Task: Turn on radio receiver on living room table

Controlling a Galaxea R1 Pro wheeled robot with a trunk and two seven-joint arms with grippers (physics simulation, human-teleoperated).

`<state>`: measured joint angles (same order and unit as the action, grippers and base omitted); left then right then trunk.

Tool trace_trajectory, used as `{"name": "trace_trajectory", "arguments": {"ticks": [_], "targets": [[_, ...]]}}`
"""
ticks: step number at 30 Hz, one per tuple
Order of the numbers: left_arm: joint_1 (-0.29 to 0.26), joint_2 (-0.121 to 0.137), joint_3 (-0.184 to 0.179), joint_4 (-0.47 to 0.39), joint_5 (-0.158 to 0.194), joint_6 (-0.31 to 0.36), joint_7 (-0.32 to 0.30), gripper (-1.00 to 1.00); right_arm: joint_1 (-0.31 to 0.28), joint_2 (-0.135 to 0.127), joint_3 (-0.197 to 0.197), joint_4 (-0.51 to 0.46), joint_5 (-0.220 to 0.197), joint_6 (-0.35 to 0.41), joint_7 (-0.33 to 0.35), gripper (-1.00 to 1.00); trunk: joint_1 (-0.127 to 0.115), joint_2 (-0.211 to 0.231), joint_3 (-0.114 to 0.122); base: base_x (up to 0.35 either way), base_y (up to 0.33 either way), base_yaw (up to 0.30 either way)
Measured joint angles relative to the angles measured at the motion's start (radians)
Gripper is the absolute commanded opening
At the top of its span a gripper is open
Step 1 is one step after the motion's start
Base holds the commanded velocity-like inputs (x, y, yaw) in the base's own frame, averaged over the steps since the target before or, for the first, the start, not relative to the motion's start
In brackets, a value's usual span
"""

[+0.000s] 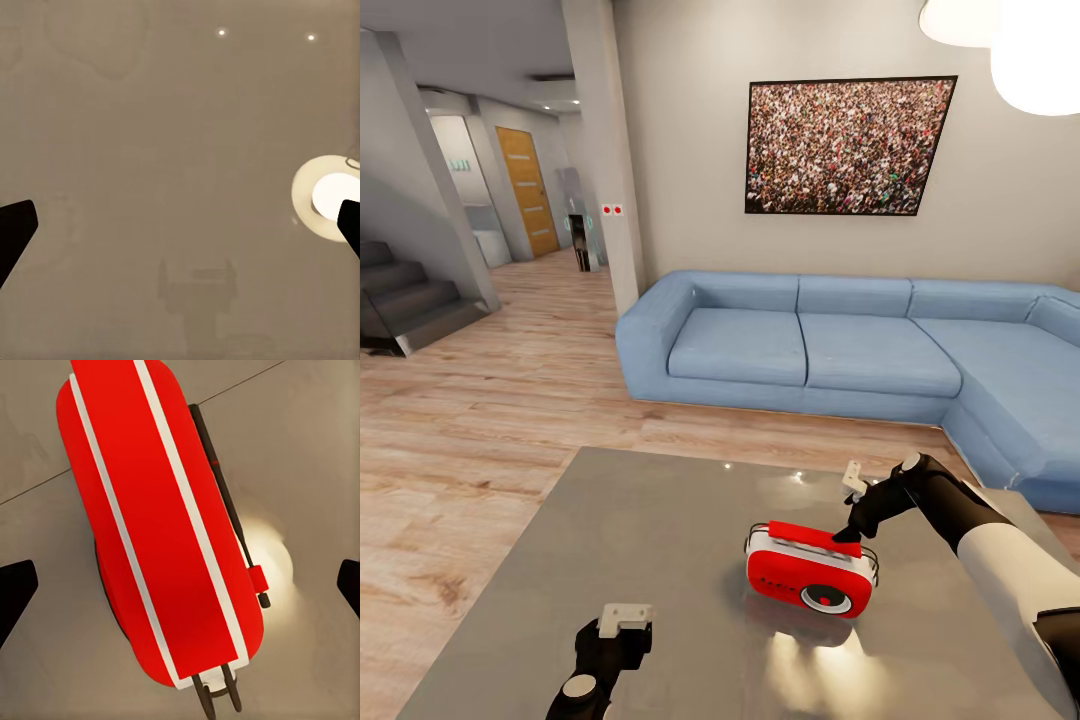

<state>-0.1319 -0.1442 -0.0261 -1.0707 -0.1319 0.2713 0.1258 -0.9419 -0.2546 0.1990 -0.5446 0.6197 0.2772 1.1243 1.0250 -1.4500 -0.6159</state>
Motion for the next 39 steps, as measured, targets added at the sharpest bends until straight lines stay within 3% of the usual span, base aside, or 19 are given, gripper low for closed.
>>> {"name": "trace_trajectory", "arguments": {"ticks": [8, 32, 39], "targets": [[0.0, 0.0, 0.0, 0.007, 0.0, -0.001, 0.0, 1.0, 0.0, 0.0, -0.001, -0.001, 0.0, 0.0, 0.001, 1.0, 0.0, 0.0, -0.001, 0.0, 0.0, 0.0], [0.0, 0.0, -0.001, 0.014, 0.0, -0.001, 0.0, 1.0, 0.0, -0.001, -0.001, -0.002, 0.001, 0.0, -0.002, 1.0, 0.0, 0.0, -0.039, 0.0, 0.0, 0.0], [0.0, 0.0, -0.001, 0.014, 0.0, -0.001, 0.0, 1.0, 0.0, -0.001, -0.001, 0.0, 0.0, 0.0, -0.047, 1.0, 0.0, 0.0, -0.05, 0.0, 0.0, 0.0]]}}
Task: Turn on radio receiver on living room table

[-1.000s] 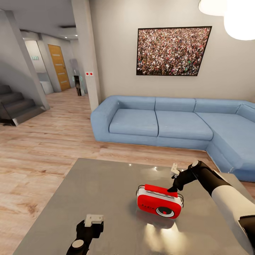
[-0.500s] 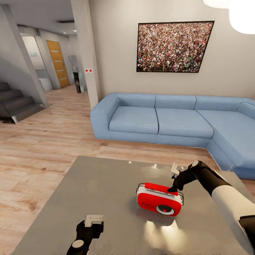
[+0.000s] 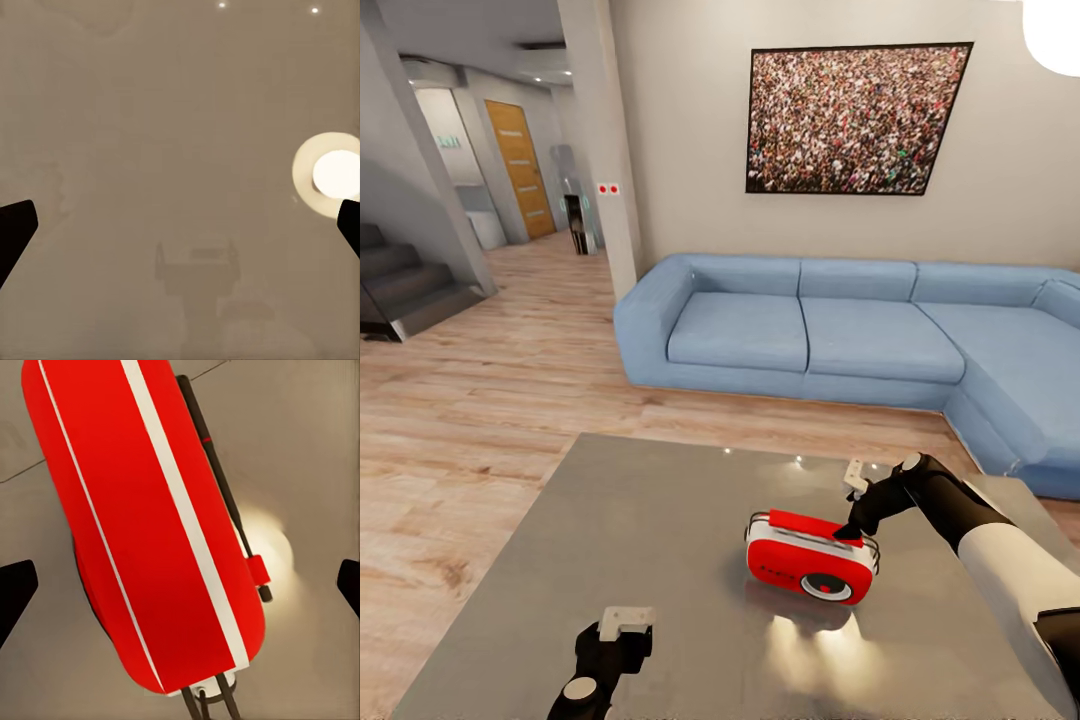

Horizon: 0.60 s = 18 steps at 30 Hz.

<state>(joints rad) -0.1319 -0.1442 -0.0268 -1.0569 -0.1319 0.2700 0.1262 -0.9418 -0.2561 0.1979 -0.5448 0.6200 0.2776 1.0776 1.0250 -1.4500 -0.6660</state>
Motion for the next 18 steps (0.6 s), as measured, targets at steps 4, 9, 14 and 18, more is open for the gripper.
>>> {"name": "trace_trajectory", "arguments": {"ticks": [4, 9, 14, 18], "targets": [[0.0, 0.0, 0.0, 0.0, 0.0, 0.0, 0.0, 1.0, 0.0, 0.0, 0.0, 0.0, 0.0, 0.0, -0.011, 1.0, 0.0, 0.0, -0.006, 0.0, 0.0, 0.0], [0.0, 0.0, 0.0, 0.0, 0.0, 0.0, 0.0, 1.0, 0.0, 0.0, 0.0, 0.0, 0.0, 0.0, -0.014, 1.0, 0.0, 0.0, -0.014, 0.0, 0.0, 0.0], [0.0, 0.0, 0.0, 0.0, 0.0, 0.0, 0.0, 1.0, 0.0, 0.0, 0.002, 0.0, 0.0, -0.001, -0.013, 1.0, 0.0, 0.0, -0.022, 0.0, 0.0, 0.0], [0.0, 0.0, -0.001, 0.0, 0.0, 0.0, 0.0, 1.0, 0.0, 0.001, 0.003, 0.0, 0.001, -0.001, -0.013, 1.0, 0.0, 0.0, -0.029, 0.0, 0.0, 0.0]]}}
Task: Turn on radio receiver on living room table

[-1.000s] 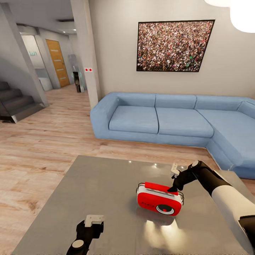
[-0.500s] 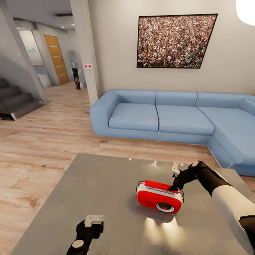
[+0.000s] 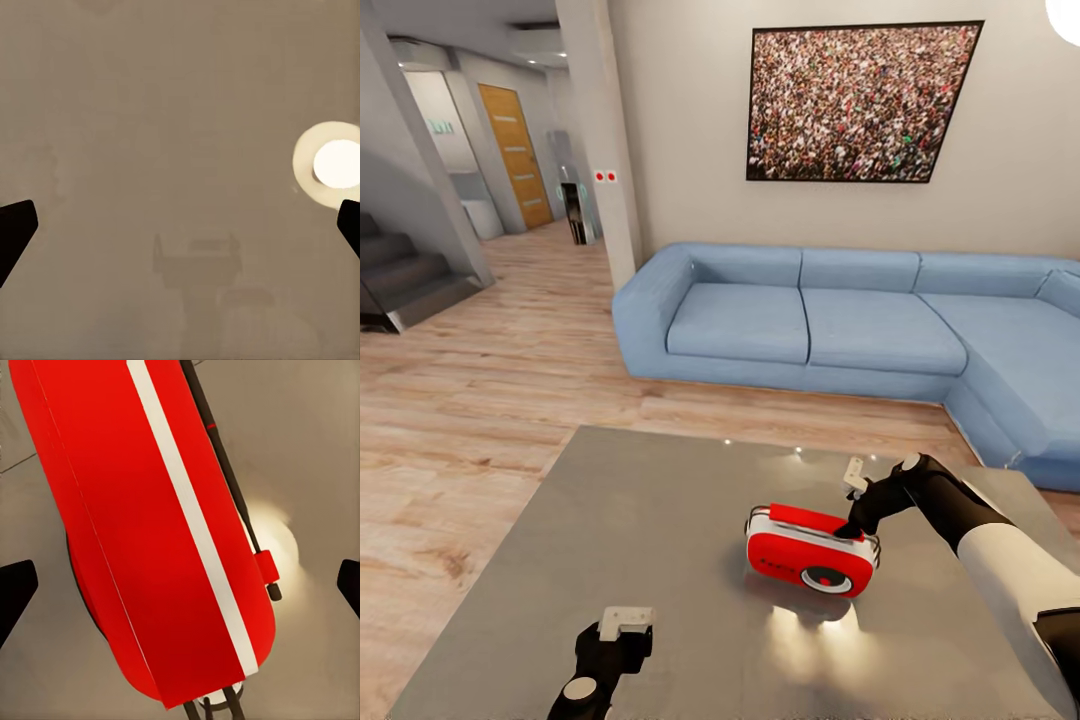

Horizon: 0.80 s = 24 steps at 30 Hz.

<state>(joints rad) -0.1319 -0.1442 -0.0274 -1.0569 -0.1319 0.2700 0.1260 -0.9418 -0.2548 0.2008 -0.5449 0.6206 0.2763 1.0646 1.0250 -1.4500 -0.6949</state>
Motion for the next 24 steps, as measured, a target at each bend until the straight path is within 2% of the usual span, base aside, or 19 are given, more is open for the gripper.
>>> {"name": "trace_trajectory", "arguments": {"ticks": [24], "targets": [[0.0, 0.0, 0.0, 0.0, 0.0, 0.0, 0.0, 1.0, 0.0, 0.002, 0.0, -0.001, 0.001, 0.0, 0.01, 1.0, 0.0, 0.0, -0.039, 0.0, 0.0, 0.0]]}}
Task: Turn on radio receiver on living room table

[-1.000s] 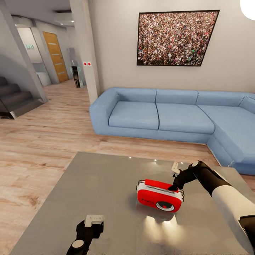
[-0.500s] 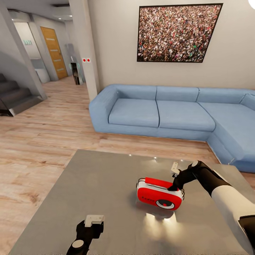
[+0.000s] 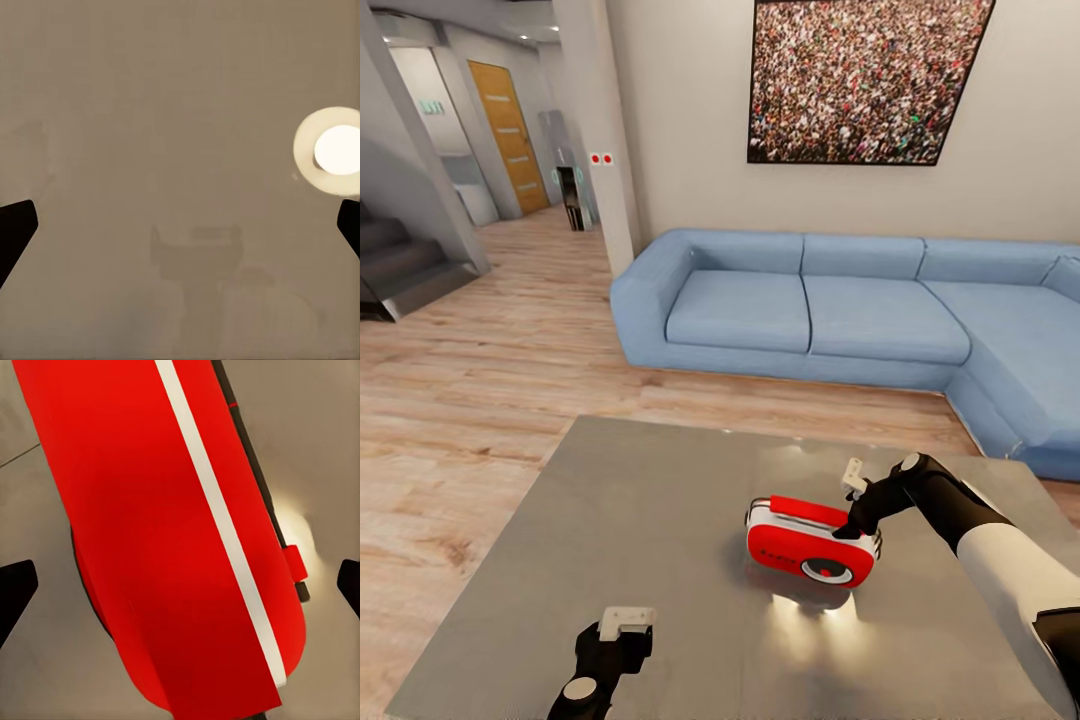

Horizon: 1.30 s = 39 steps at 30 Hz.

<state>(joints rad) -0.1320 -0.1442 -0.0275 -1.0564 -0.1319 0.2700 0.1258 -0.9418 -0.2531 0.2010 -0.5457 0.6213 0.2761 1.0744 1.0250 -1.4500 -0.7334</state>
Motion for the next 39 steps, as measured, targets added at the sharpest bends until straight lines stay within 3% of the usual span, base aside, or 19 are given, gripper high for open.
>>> {"name": "trace_trajectory", "arguments": {"ticks": [39], "targets": [[0.0, 0.0, 0.0, 0.001, 0.0, 0.0, 0.0, 1.0, 0.0, 0.0, 0.0, 0.0, -0.002, 0.0, 0.0, 1.0, 0.0, 0.0, -0.025, 0.0, 0.0, 0.0]]}}
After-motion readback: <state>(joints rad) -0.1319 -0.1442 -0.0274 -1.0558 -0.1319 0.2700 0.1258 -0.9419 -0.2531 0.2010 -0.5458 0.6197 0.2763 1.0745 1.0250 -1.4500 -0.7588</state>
